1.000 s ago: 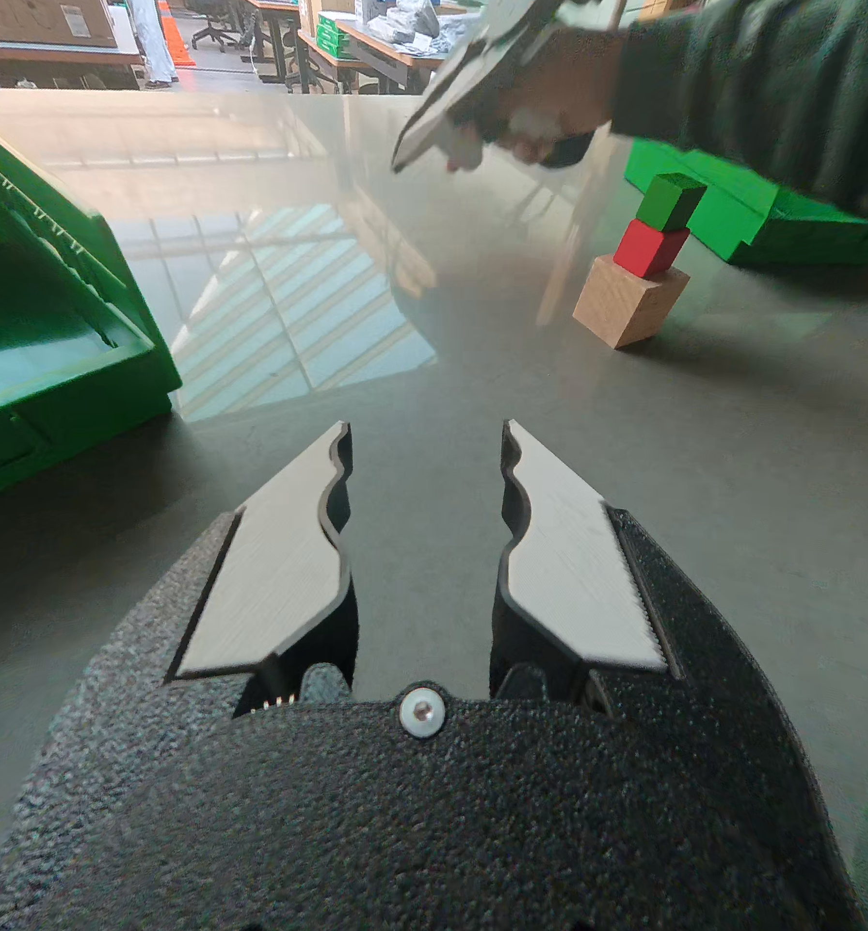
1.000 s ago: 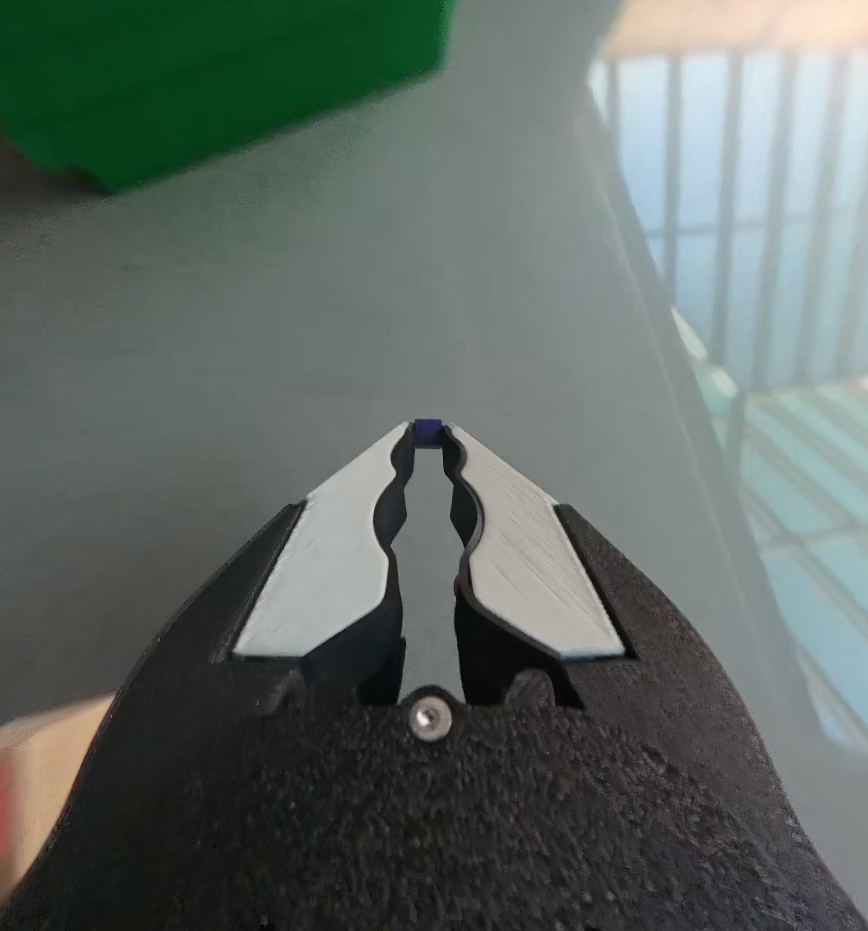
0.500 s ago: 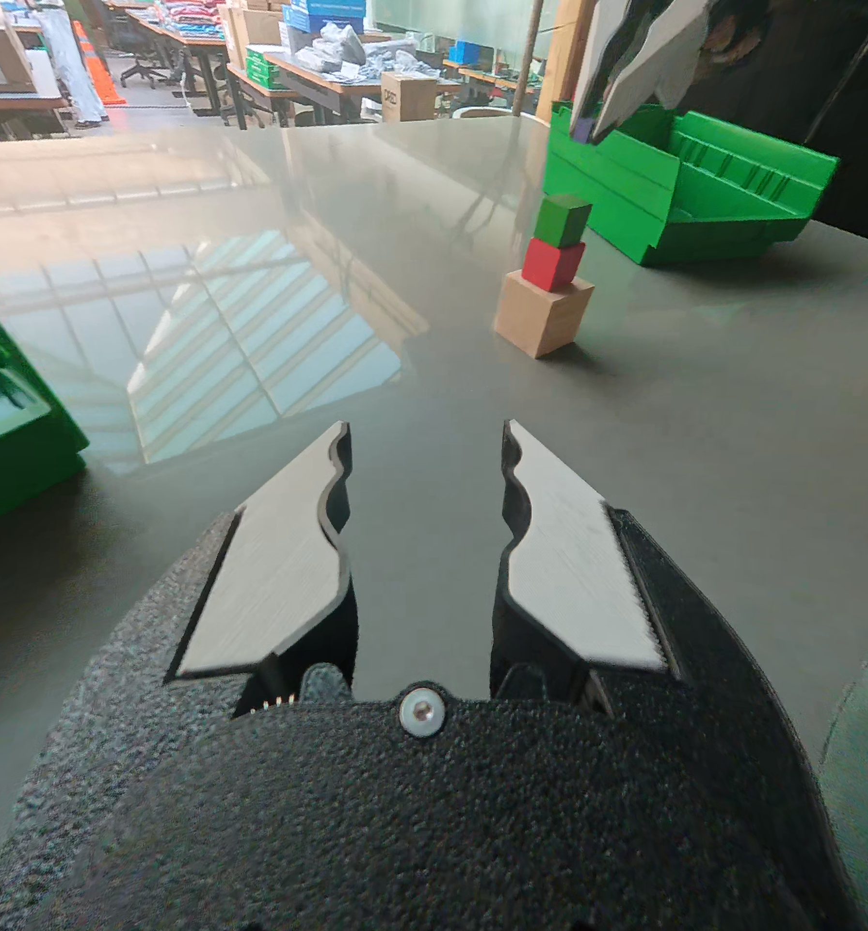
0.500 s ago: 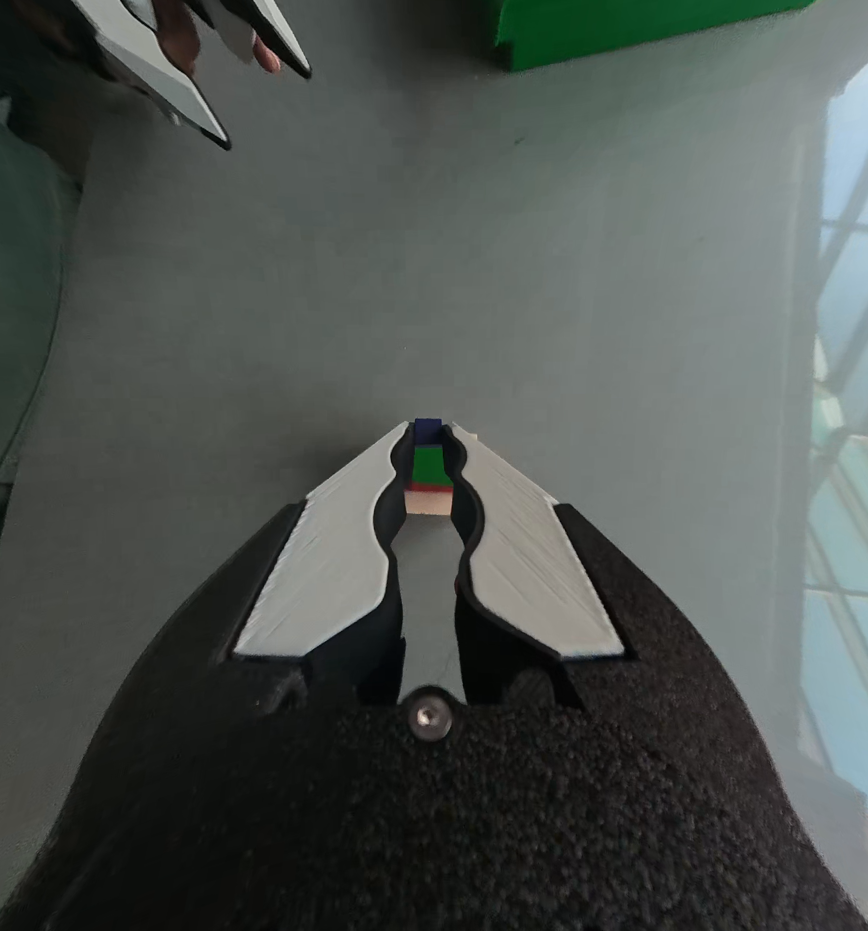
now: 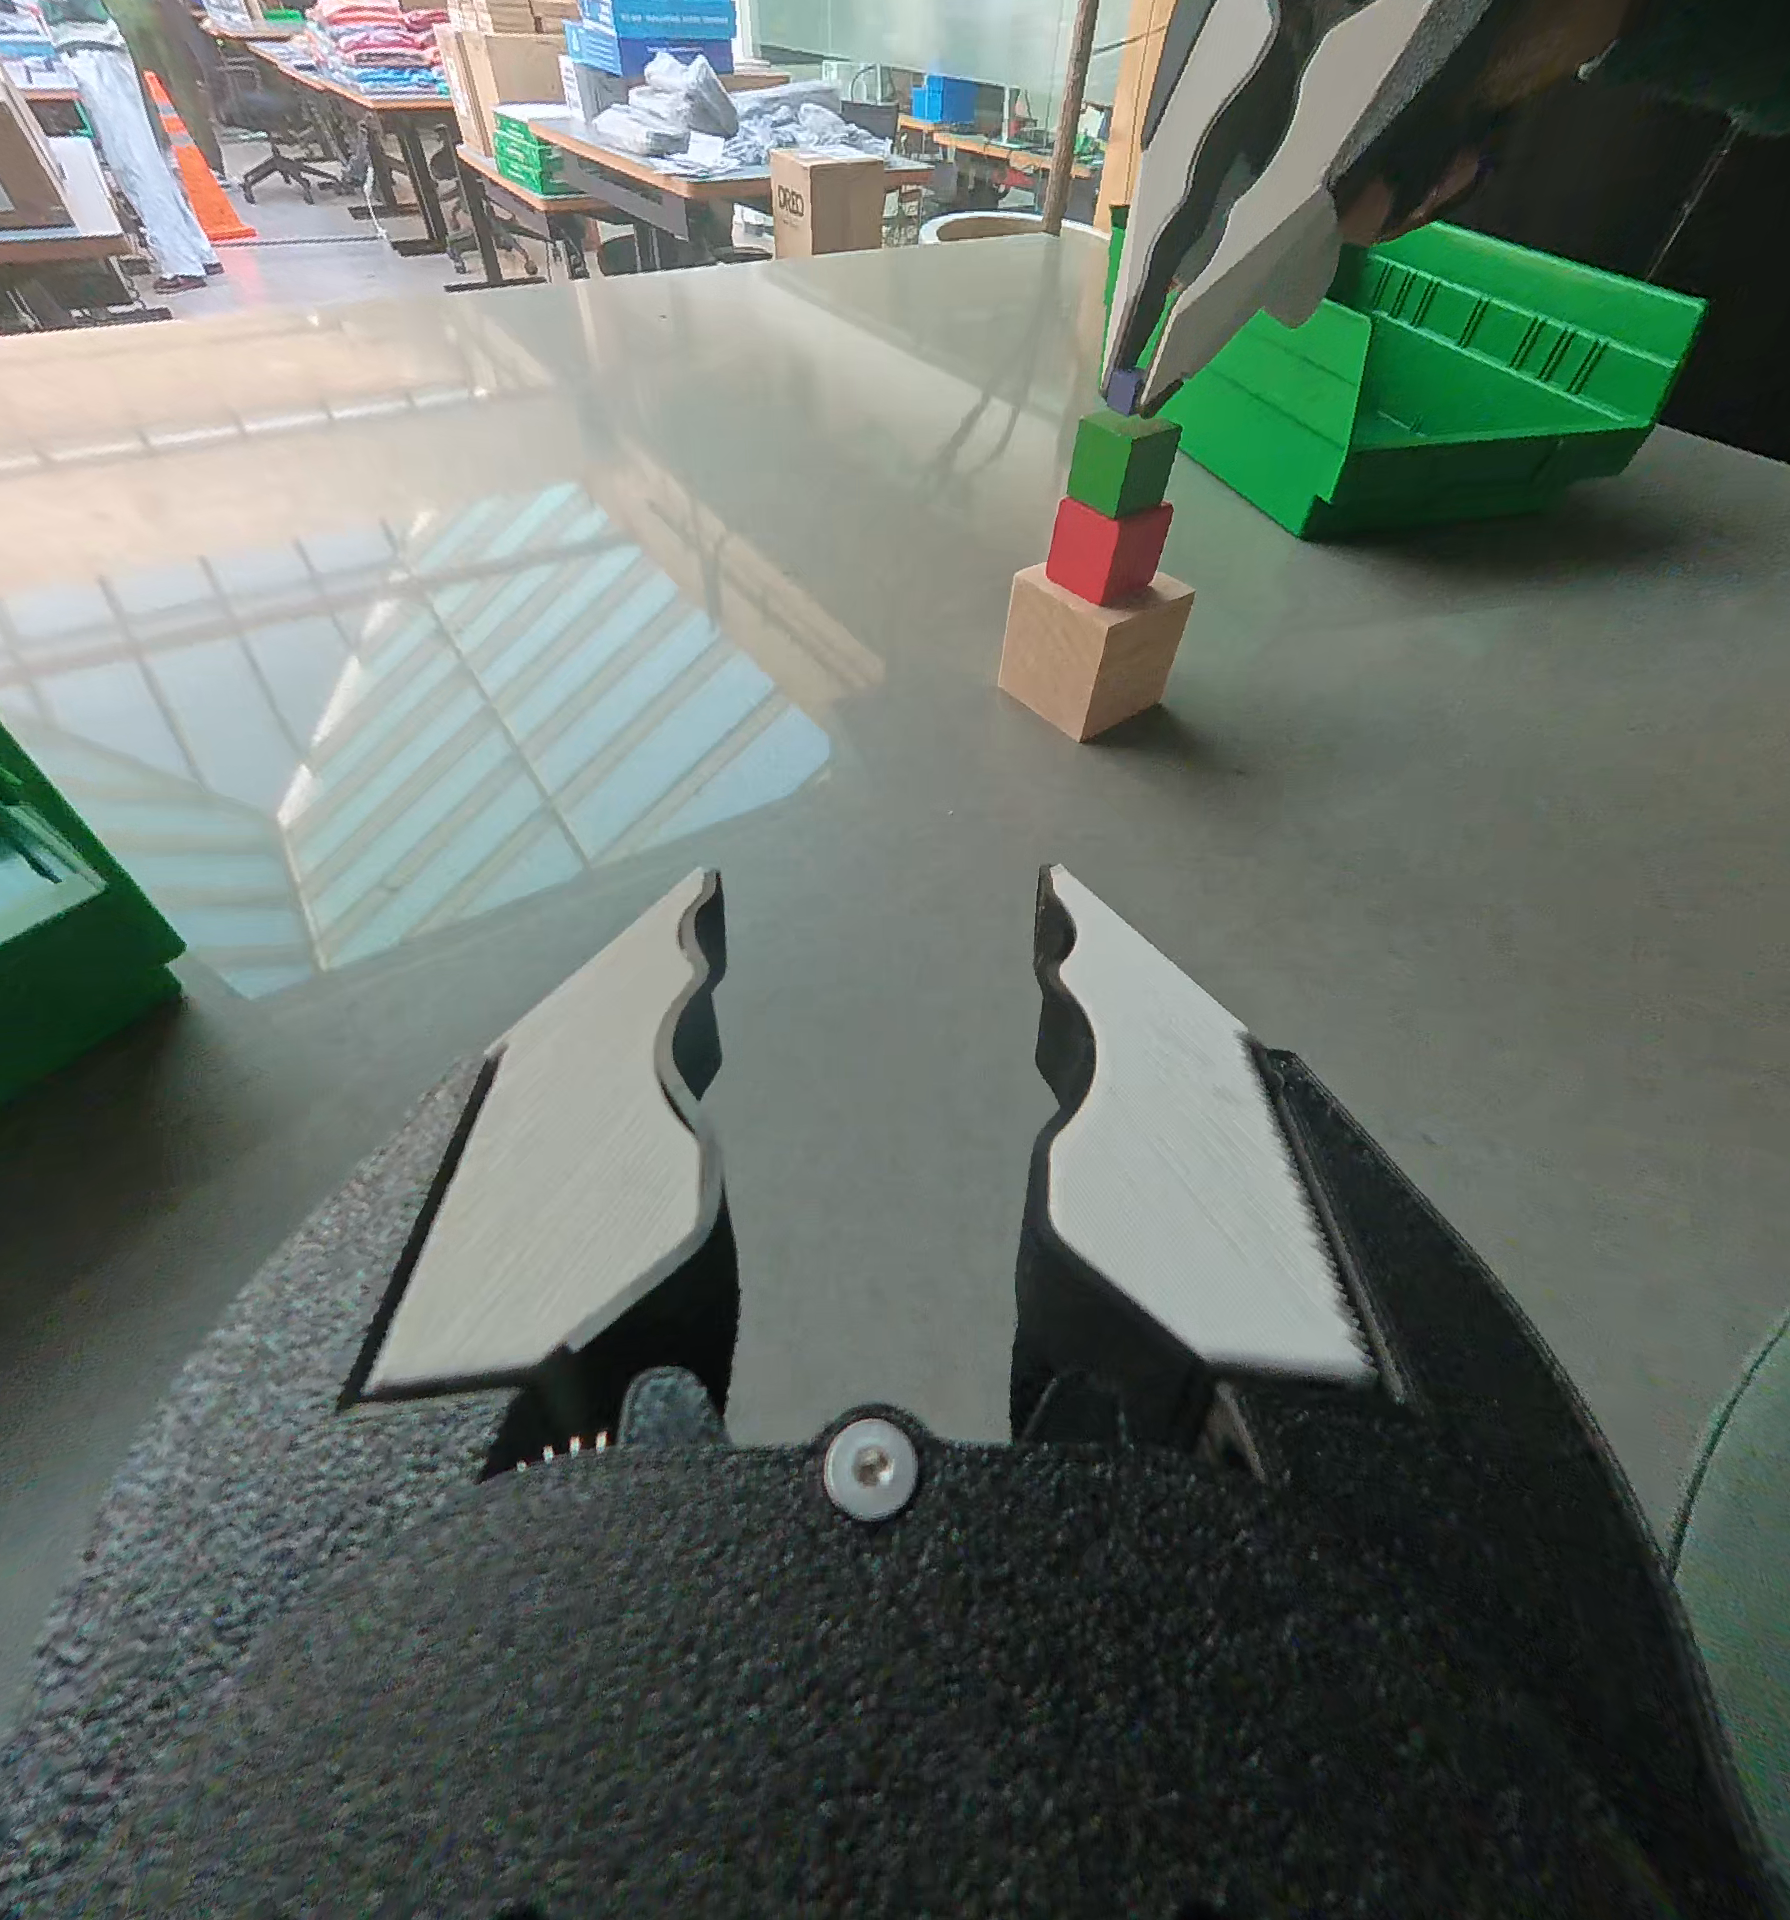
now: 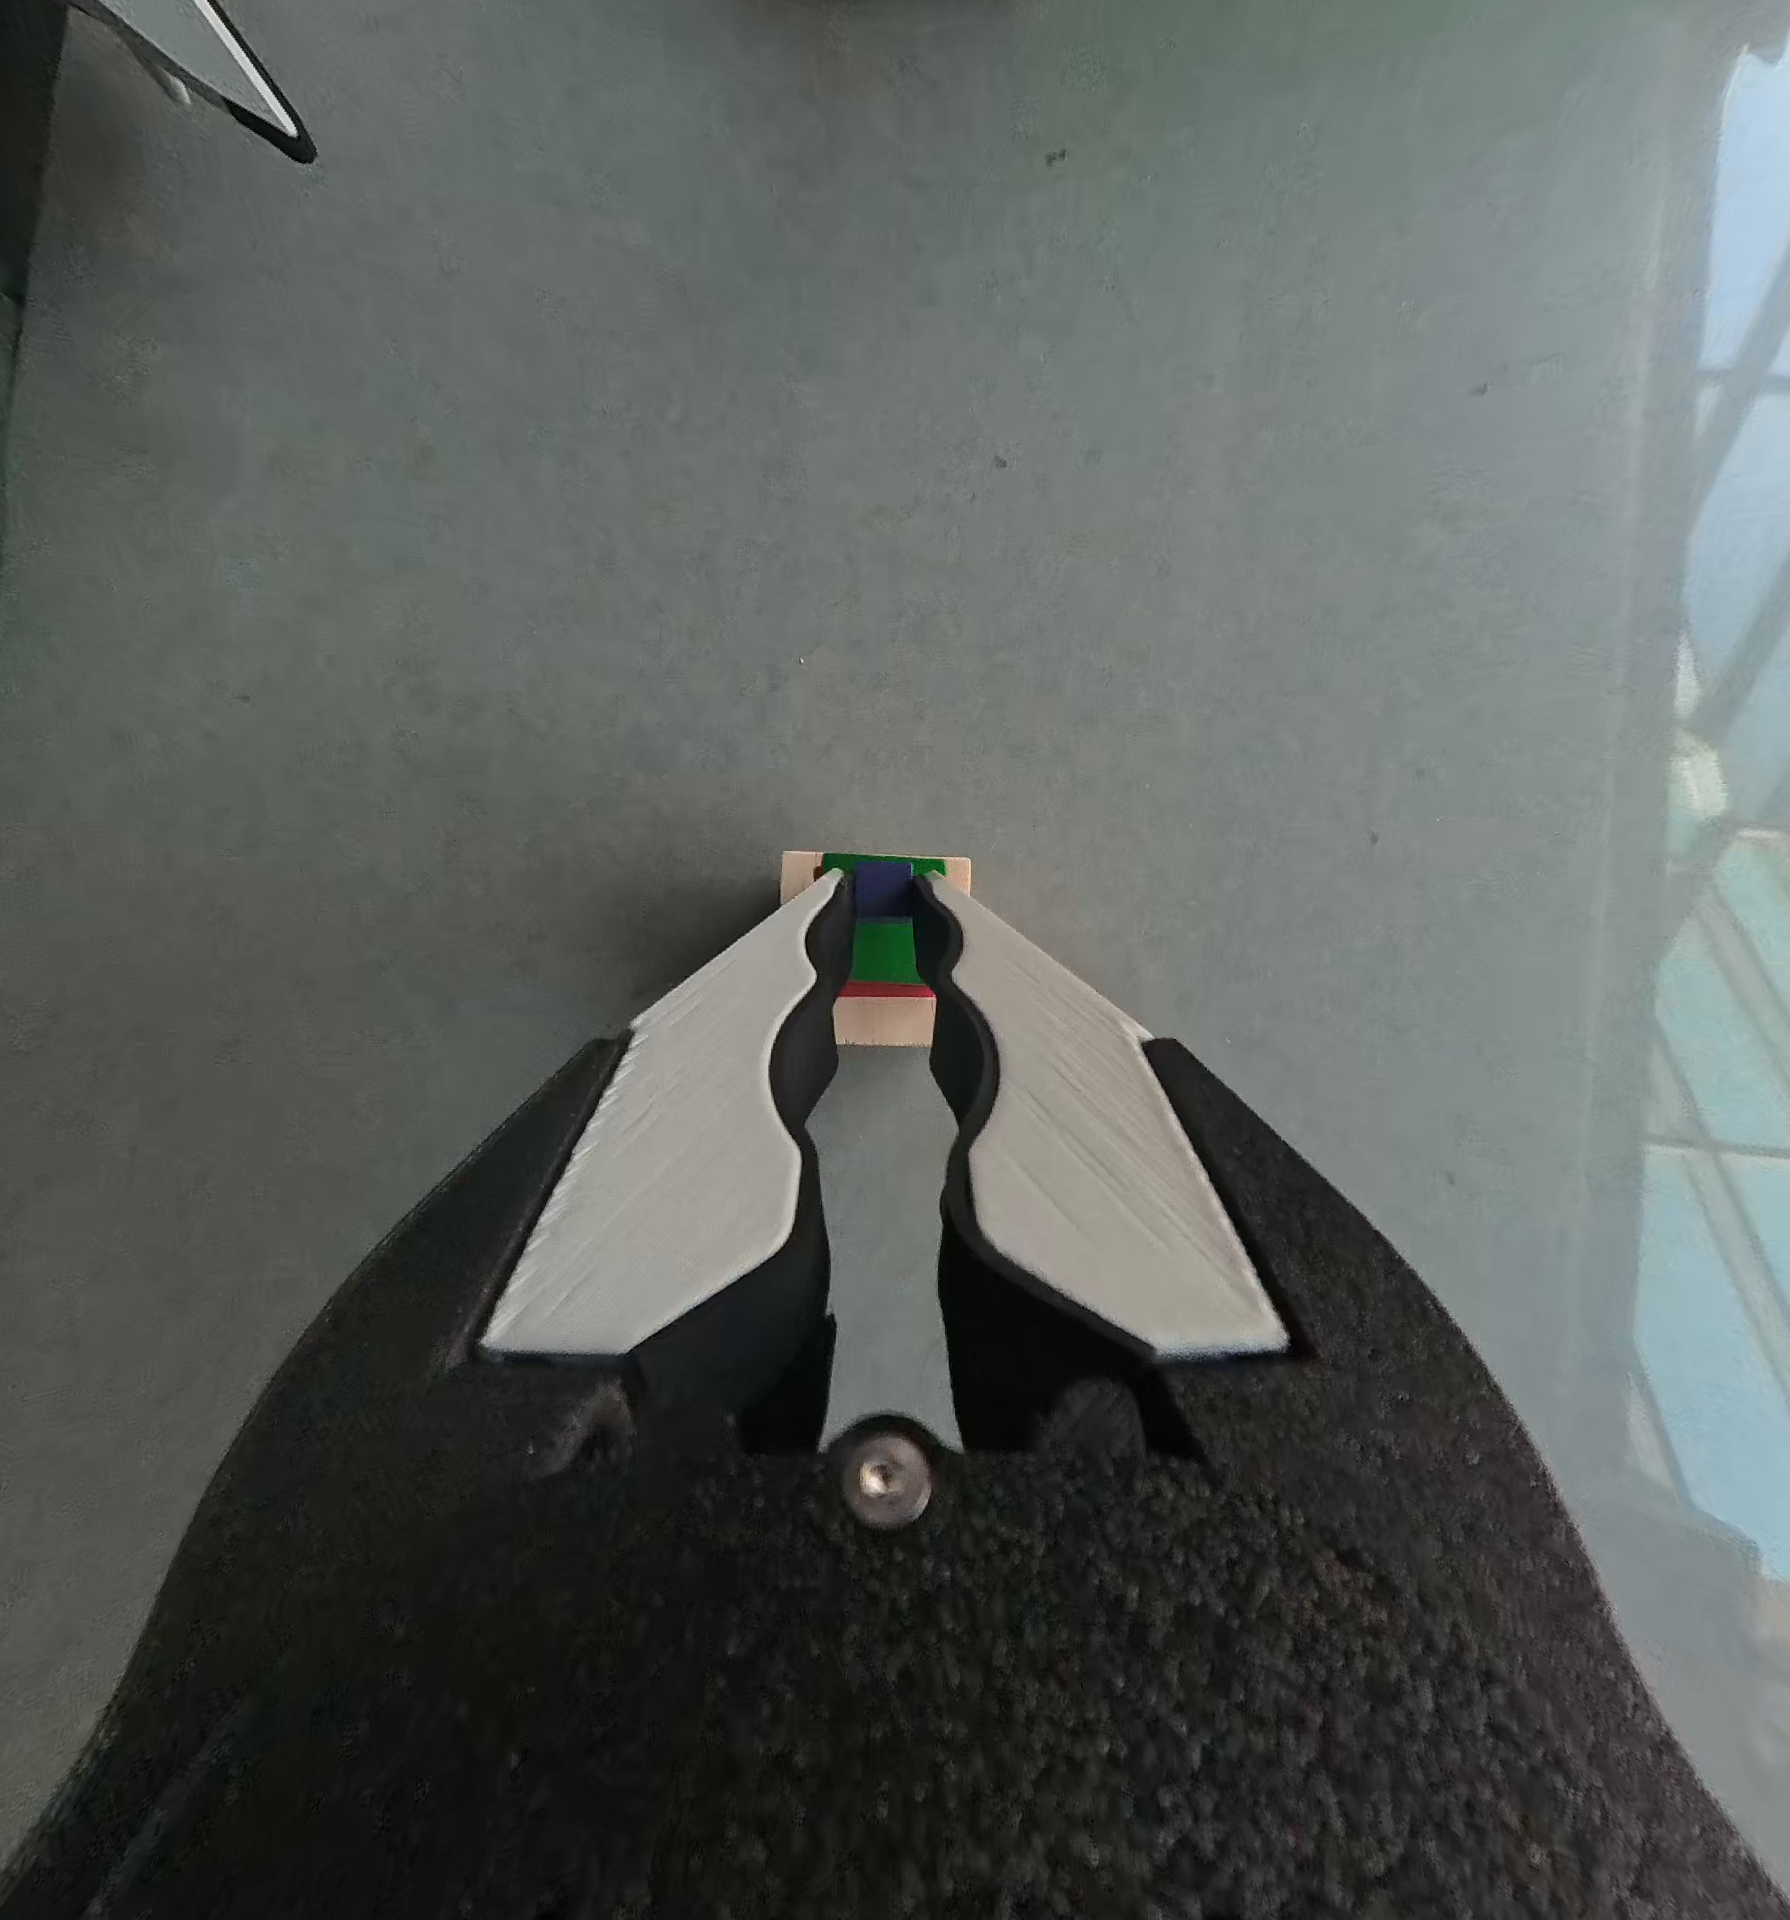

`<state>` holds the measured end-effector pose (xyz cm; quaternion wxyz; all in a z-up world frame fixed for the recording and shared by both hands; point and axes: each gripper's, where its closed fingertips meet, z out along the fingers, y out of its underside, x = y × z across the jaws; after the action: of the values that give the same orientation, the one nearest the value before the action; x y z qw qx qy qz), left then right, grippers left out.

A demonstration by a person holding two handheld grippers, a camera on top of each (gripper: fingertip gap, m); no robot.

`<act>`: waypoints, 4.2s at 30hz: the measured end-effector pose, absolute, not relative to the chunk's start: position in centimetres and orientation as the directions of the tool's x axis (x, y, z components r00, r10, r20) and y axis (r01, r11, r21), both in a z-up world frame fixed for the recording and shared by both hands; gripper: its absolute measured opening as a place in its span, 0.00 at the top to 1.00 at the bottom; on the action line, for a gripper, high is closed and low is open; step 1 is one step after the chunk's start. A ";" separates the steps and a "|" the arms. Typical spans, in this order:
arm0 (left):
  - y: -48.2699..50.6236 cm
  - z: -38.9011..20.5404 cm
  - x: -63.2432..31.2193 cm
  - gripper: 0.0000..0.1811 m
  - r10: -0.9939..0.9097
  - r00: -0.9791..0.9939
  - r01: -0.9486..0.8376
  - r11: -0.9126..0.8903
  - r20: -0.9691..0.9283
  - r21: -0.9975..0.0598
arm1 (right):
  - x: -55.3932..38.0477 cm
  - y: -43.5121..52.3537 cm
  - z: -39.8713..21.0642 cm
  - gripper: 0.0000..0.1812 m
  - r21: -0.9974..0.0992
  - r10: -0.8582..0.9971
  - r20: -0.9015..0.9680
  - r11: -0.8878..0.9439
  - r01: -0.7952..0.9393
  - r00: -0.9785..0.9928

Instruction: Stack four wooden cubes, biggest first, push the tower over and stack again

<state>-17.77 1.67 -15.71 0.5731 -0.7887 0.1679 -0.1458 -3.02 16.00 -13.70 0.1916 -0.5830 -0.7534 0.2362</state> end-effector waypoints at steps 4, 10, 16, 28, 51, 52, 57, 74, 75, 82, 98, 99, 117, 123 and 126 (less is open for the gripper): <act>1.7 -15.9 -17.7 0.67 -0.437 0.899 -0.100 -0.291 0.039 -0.952 | -2.9 16.1 -14.0 0.94 -0.578 0.970 0.007 0.202 0.791 -0.243; 1.8 -16.0 -17.8 0.67 -0.437 0.899 -0.099 -0.296 0.042 -0.950 | -3.0 16.2 -14.0 0.94 -0.583 0.971 0.002 0.194 0.789 -0.238; 1.9 -16.0 -17.7 0.67 -0.439 0.897 -0.101 -0.295 0.041 -0.950 | -2.9 16.2 -13.9 0.91 -0.586 0.971 0.002 0.194 0.787 -0.238; 1.7 -15.6 -17.9 0.66 -0.423 0.905 -0.097 -0.277 0.031 -0.956 | -1.0 16.6 -7.2 0.79 -0.842 0.981 0.169 0.095 0.532 0.091; 1.9 -16.1 -17.3 0.62 -0.429 0.903 -0.118 -0.279 0.014 -0.953 | 10.9 4.9 -18.9 0.66 -0.923 0.597 -0.073 -0.344 0.173 0.799; 1.8 -16.2 -17.3 0.62 -0.432 0.902 -0.123 -0.282 0.011 -0.951 | 10.9 4.8 -19.0 0.66 -0.922 0.598 -0.080 -0.349 0.169 0.797; 1.3 -16.4 -17.6 0.62 -0.426 0.905 -0.132 -0.295 0.007 -0.946 | 11.0 4.6 -19.0 0.65 -0.921 0.589 -0.082 -0.352 0.164 0.804; -1.4 -15.9 -19.5 0.63 -0.379 0.925 -0.108 -0.268 0.001 -0.957 | 2.0 17.7 -17.2 0.94 -0.952 0.445 0.071 -0.237 0.194 0.893; -1.7 -16.0 -19.8 0.63 -0.372 0.928 -0.105 -0.270 0.003 -0.957 | 0.4 18.5 -17.6 0.94 -0.945 0.453 0.095 -0.239 0.224 0.887; -2.8 -16.7 -22.0 0.63 -0.323 0.946 -0.080 -0.291 0.019 -0.953 | -10.1 15.8 -17.8 0.95 -0.892 0.584 0.330 -0.064 0.448 0.741; -0.3 -17.3 -20.5 0.63 -0.384 0.923 -0.101 -0.303 0.025 -0.948 | -6.1 13.7 -18.2 0.85 -0.906 0.612 0.209 -0.172 0.386 0.763; -0.1 -17.3 -20.4 0.63 -0.384 0.923 -0.100 -0.303 0.025 -0.948 | -5.5 13.6 -18.3 0.83 -0.907 0.611 0.202 -0.179 0.382 0.766; 5.1 -18.4 -11.7 0.64 -0.774 0.588 -0.527 -0.144 -0.236 -0.838 | 9.0 8.0 -16.8 0.66 -0.952 0.634 0.038 -0.213 0.221 0.772; 11.5 -18.7 -8.6 0.63 -0.908 0.054 -0.845 0.180 -0.416 -0.503 | 11.5 6.7 -16.5 0.68 -0.955 0.649 0.059 -0.185 0.232 0.759; 14.7 -18.5 -7.6 0.59 -0.919 -0.103 -0.885 0.259 -0.381 -0.388 | 13.5 6.5 -16.7 0.67 -0.956 0.594 0.079 -0.182 0.229 0.800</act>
<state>-7.58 14.75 -18.51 0.2817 -0.6077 0.7419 -0.0304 13.45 6.47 -16.67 0.5781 -0.7523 -0.2738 0.1579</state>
